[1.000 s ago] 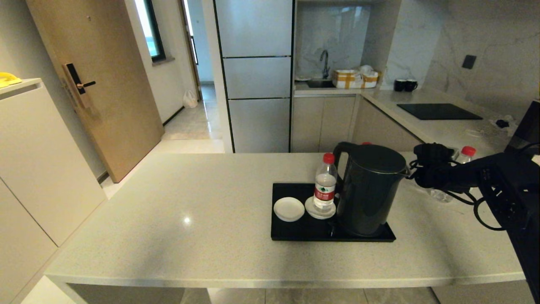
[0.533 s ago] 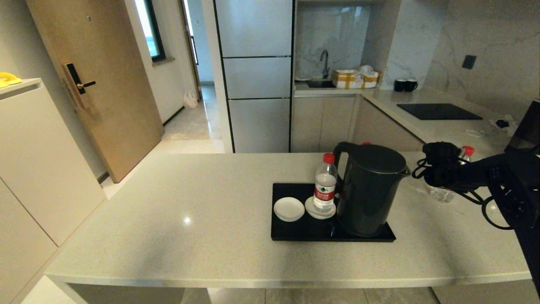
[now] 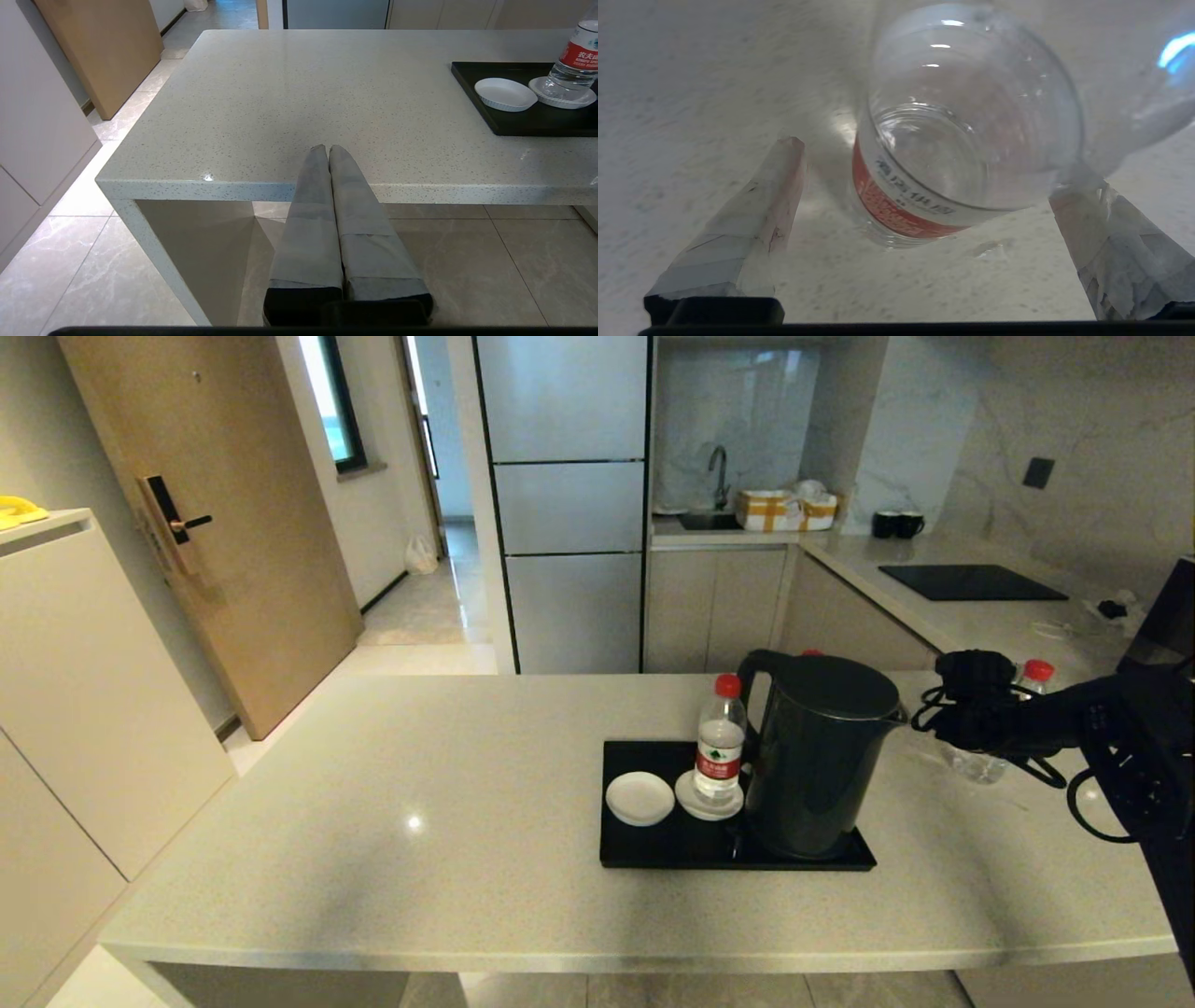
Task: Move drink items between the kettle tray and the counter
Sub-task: Return the bottled water to its original position
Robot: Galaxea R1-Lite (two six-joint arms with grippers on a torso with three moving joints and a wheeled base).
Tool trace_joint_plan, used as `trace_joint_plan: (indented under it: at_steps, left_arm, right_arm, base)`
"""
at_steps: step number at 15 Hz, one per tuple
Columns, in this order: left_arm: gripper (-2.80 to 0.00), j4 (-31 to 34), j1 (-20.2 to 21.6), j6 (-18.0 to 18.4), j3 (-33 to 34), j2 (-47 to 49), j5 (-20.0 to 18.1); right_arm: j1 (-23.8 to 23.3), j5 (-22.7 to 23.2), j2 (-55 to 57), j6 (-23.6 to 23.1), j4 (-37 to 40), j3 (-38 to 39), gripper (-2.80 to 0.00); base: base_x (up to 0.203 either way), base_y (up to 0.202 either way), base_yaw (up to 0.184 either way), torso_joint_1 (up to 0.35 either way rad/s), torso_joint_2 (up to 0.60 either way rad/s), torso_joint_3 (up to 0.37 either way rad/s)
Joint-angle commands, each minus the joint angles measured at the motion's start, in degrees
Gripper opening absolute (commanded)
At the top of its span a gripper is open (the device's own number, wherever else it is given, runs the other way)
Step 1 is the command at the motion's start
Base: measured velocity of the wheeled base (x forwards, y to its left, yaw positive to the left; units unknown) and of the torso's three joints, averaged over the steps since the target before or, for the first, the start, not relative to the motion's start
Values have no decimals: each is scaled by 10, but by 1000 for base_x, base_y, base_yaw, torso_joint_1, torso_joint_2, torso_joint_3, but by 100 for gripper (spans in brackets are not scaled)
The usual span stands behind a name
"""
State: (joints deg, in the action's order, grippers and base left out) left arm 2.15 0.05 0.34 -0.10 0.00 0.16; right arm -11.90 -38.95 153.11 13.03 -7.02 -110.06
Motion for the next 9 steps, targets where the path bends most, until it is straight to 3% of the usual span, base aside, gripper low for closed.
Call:
trace_joint_plan:
  at_steps: [1, 9]
  left_arm:
    - [-280, 1, 0, 0, 0, 0, 0]
    - [-280, 0, 0, 0, 0, 0, 0]
  right_arm:
    - [-1, 2, 2, 1, -3, 0, 0]
    - [-9, 12, 3, 2, -12, -6, 0]
  base:
    - [0, 0, 0, 0, 0, 0]
    - [0, 0, 0, 0, 0, 0]
